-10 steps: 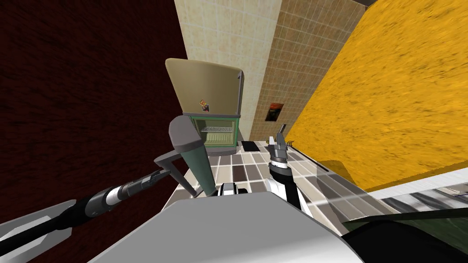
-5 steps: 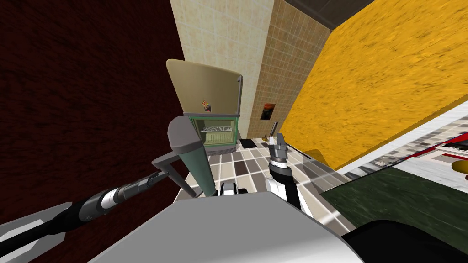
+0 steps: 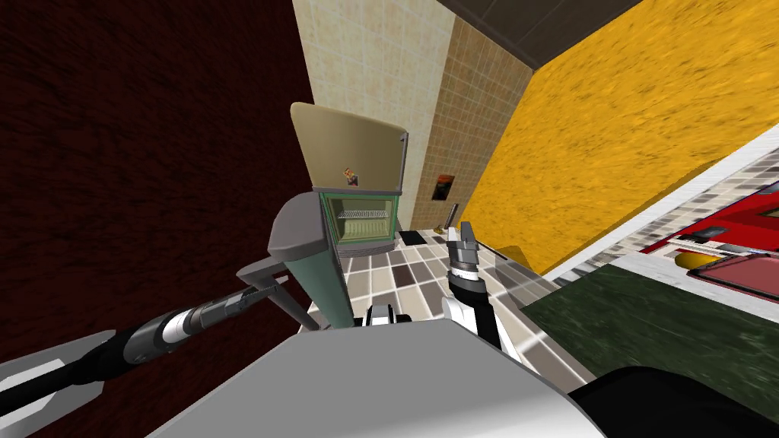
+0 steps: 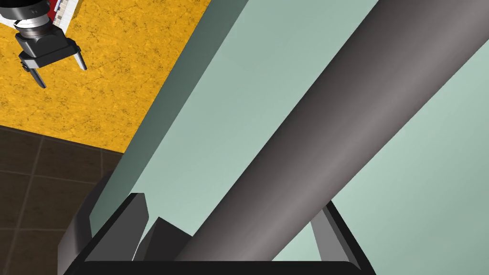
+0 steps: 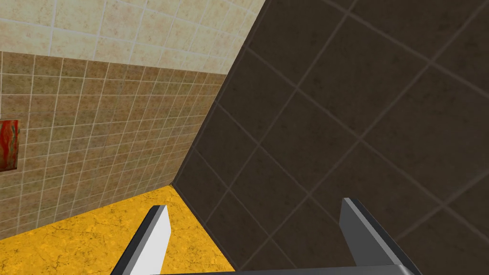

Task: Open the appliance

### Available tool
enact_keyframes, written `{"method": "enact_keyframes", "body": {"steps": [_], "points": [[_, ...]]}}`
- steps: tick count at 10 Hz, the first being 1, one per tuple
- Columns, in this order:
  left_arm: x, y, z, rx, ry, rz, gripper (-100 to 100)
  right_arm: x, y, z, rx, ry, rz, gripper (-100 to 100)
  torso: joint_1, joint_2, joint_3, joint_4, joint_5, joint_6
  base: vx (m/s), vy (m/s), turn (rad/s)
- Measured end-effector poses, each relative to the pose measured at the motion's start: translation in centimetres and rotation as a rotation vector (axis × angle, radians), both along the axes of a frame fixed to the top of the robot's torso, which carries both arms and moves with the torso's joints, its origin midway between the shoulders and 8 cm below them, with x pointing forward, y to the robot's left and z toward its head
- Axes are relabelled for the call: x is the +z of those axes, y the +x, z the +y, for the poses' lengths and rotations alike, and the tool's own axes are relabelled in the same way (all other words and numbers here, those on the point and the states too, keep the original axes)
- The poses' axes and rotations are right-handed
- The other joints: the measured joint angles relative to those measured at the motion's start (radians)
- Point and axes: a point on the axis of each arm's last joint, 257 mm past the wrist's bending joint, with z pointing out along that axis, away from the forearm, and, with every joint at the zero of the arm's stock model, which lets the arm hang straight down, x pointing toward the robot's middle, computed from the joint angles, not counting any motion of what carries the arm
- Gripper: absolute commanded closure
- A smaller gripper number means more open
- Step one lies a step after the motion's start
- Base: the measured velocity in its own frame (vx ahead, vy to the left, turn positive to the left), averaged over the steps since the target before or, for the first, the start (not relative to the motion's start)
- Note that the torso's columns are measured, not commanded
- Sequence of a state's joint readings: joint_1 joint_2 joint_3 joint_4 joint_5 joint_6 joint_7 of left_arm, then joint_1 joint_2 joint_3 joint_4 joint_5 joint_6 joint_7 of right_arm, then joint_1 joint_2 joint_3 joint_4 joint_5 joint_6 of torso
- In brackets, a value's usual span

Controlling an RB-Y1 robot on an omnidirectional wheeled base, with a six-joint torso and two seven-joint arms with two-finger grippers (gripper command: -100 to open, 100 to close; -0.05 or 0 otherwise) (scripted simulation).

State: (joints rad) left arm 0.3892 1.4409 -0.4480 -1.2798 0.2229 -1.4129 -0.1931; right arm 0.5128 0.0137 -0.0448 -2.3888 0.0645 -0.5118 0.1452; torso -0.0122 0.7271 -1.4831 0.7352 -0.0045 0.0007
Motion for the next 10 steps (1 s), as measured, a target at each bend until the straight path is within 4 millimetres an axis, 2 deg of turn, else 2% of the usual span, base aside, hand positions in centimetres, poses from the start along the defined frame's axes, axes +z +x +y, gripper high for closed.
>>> {"method": "enact_keyframes", "body": {"steps": [4, 5, 10], "points": [[3.0, 0.5, 0.4, -0.034, -0.005, 0.002, -100, 0.0, 0.0, 0.0, 0.000, 0.000, 0.000, 0, 0.015, 0.013, 0.008, 0.004, 0.005, -0.001, 0.030, -0.046, 0.068], [3.1, 0.5, 0.3, -0.036, -0.007, 0.002, 0, 0.0, 0.0, 0.0, 0.000, 0.000, 0.000, 0, 0.016, 0.013, 0.008, 0.003, 0.006, 0.000, 0.003, -0.008, -0.007], [3.1, 0.5, 0.3, -0.037, -0.007, 0.002, 0, 0.0, 0.0, 0.0, 0.000, 0.000, 0.000, 0, 0.012, 0.011, 0.007, 0.003, 0.004, -0.001, 0.000, 0.000, 0.000]]}}
